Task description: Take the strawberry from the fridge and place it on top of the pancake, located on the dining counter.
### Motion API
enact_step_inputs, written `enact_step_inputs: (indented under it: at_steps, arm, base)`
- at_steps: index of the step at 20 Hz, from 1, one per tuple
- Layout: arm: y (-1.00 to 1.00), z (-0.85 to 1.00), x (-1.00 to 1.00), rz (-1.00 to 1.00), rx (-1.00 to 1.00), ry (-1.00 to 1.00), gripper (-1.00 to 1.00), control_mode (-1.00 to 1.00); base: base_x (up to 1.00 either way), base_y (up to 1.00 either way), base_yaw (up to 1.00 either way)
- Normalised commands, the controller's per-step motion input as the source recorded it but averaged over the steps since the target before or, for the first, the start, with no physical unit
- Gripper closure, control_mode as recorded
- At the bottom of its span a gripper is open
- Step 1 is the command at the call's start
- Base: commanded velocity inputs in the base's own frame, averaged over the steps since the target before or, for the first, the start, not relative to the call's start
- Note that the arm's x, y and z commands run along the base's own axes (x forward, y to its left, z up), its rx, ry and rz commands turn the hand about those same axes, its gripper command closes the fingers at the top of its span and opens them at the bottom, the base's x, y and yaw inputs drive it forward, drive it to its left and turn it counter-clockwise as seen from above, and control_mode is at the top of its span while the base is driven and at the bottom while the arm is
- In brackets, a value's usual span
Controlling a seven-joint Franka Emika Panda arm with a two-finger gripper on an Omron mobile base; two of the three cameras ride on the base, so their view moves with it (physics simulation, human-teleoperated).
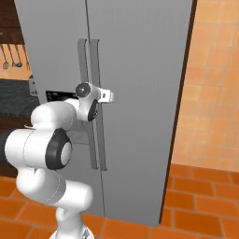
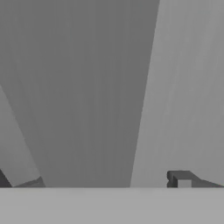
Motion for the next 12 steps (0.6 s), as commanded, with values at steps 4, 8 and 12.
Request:
enact_step_inputs:
  at_steps: [4, 8, 12]
  arm:
    - [0.14, -0.22, 0.59, 0.00, 0.00, -0.01, -1.00, -1.00]
    - [0.23, -0.07, 0.58, 0.00, 0.00, 0.00, 1.00, -1.00]
    - [0.04, 0.00, 0.17, 0.00, 0.00, 0.06, 1.00, -1.00]
  base:
    - [0.00, 0.00, 0.00]
    - [0.00, 0.00, 0.00]
    - [0.00, 0.00, 0.00]
